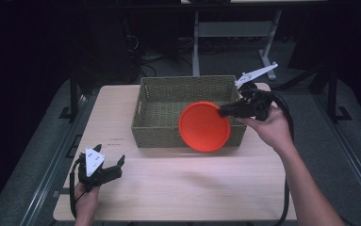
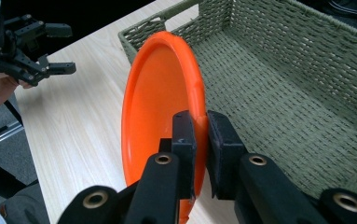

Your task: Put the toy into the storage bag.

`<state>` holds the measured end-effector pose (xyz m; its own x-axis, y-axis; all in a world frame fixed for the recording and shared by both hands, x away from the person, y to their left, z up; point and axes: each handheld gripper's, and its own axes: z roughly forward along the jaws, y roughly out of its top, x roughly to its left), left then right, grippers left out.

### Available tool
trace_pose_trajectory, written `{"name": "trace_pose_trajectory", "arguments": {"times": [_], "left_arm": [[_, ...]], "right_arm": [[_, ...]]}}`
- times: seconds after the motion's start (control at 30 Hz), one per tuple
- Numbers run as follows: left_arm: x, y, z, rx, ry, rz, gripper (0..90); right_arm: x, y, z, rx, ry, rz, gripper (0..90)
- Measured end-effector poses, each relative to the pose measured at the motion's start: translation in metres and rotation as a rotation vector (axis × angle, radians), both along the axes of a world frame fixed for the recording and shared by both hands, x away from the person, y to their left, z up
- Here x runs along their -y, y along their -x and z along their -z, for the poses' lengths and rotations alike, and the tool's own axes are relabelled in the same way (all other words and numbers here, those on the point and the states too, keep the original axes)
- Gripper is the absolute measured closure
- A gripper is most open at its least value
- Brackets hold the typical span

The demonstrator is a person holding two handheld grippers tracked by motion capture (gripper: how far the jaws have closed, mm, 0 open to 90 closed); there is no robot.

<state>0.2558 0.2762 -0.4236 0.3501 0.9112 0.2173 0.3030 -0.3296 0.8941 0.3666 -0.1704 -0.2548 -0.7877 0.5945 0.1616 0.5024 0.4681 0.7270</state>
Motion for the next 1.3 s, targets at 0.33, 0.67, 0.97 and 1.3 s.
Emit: {"name": "trace_pose_trajectory", "arguments": {"times": [0.33,0.67,0.97,1.3], "left_arm": [[0.0,0.0,0.0,0.002,0.003,0.001,12.7],[-0.001,-0.001,0.0,-0.006,0.005,-0.001,12.8],[-0.001,-0.001,0.001,-0.001,0.017,-0.004,12.7],[0.0,-0.001,0.001,-0.008,0.007,0.006,12.7]], "right_arm": [[0.0,-0.016,-0.014,0.0,0.005,0.029,82.0],[-0.002,-0.038,-0.02,-0.006,0.021,0.071,82.0],[0.004,-0.055,-0.021,-0.022,0.016,0.118,82.0],[0.005,-0.068,-0.013,-0.051,0.01,0.146,82.0]]}}
